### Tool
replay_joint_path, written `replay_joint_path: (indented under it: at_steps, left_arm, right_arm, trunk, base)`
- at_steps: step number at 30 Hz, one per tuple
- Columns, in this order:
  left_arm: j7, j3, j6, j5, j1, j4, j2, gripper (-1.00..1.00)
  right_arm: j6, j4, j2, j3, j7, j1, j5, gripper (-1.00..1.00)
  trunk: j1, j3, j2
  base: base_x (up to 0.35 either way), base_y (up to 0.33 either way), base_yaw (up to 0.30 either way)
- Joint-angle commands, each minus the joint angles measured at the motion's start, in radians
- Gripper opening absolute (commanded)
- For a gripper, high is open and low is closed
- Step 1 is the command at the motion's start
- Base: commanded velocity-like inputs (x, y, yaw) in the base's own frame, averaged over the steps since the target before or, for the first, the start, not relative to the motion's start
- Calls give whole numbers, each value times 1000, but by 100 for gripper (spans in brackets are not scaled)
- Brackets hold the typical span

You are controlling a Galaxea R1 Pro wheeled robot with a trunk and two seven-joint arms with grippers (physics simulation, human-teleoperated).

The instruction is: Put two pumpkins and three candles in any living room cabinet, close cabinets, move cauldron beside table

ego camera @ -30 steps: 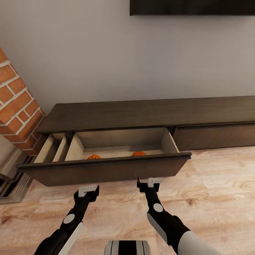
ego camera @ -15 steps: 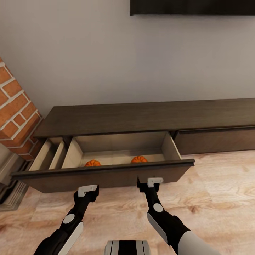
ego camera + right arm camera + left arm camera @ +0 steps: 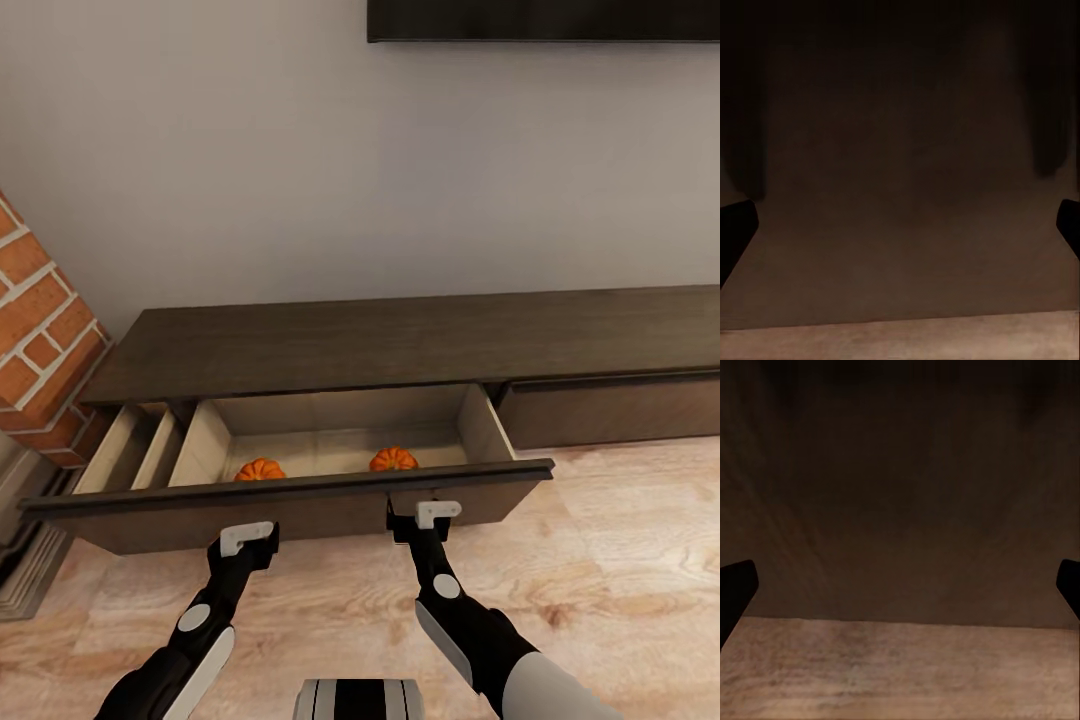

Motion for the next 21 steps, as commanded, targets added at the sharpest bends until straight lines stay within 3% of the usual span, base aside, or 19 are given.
replay_joint_path:
  at_steps: [1, 21]
  left_arm:
    - [8, -5, -4, 10, -1, -1, 2, 100]
    - [8, -2, -4, 10, -1, -1, 3, 100]
  right_arm:
    - [-8, 0, -1, 6, -7, -2, -9, 100]
    - [-8, -2, 0, 7, -7, -2, -9, 100]
  trunk:
    - [0, -1, 0]
    - [0, -1, 0]
  base:
    - [91, 0, 0]
    - [183, 0, 0]
